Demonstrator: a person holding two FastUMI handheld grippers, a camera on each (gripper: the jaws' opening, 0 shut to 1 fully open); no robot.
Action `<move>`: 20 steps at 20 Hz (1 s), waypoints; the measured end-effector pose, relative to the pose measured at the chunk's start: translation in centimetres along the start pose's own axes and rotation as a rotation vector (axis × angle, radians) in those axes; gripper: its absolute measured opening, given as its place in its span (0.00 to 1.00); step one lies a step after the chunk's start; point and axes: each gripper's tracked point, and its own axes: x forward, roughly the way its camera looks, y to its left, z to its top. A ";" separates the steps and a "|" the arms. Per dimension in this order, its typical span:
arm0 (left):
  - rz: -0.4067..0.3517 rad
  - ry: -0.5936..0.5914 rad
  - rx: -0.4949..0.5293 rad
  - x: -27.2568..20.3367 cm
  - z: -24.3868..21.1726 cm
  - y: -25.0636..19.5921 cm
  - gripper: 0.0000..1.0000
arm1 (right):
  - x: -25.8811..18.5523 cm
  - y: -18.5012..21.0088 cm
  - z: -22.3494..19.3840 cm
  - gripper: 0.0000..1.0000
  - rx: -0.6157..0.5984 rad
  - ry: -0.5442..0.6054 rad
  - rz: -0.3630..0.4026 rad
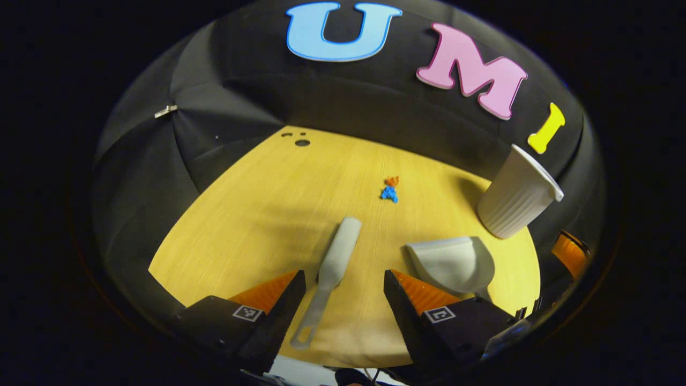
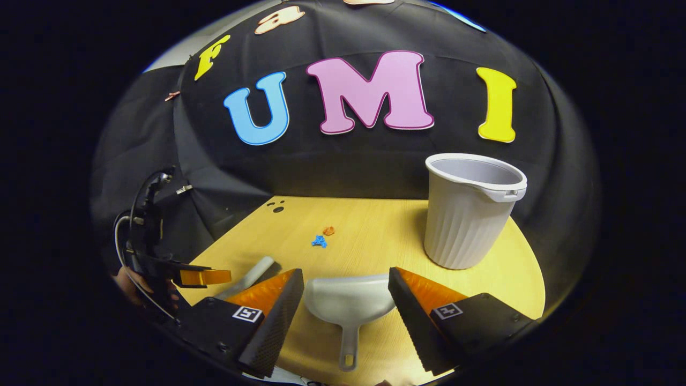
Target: Pick up the small broom and dustpan from the desktop, sweep the trash into the dustpan with the broom, and then empty the trash into the garbage bin.
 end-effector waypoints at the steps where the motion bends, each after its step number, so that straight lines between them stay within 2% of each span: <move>1: -0.011 0.033 0.023 0.8 -0.5 -0.2 0.93 | 0.0 -0.1 -0.4 0.99 0.000 0.012 0.001; 4: -0.008 0.133 0.106 3.3 -1.9 0.7 0.94 | 0.2 -0.3 -2.1 0.99 -0.005 0.055 0.003; 8: -0.020 0.267 0.162 6.5 -4.1 1.4 0.93 | -0.2 -0.8 -3.7 0.99 -0.005 0.091 0.004; 12: -0.019 0.350 0.204 9.0 -5.6 2.1 0.93 | -0.5 -1.7 -4.7 0.99 0.037 0.116 -0.029; 16: 0.009 0.357 0.236 10.5 -6.0 3.0 0.93 | -1.1 -2.4 -6.0 0.99 0.099 0.152 -0.069; 18: 0.016 0.353 0.278 10.8 -5.8 3.3 0.90 | -1.7 -2.7 -6.3 0.99 0.114 0.158 -0.093; 19: 0.010 0.364 0.283 10.8 -6.0 3.2 0.80 | -1.8 -2.8 -6.5 0.99 0.121 0.162 -0.104; 20: 0.010 0.365 0.287 10.8 -6.0 3.1 0.75 | -2.0 -2.7 -6.7 0.99 0.131 0.167 -0.113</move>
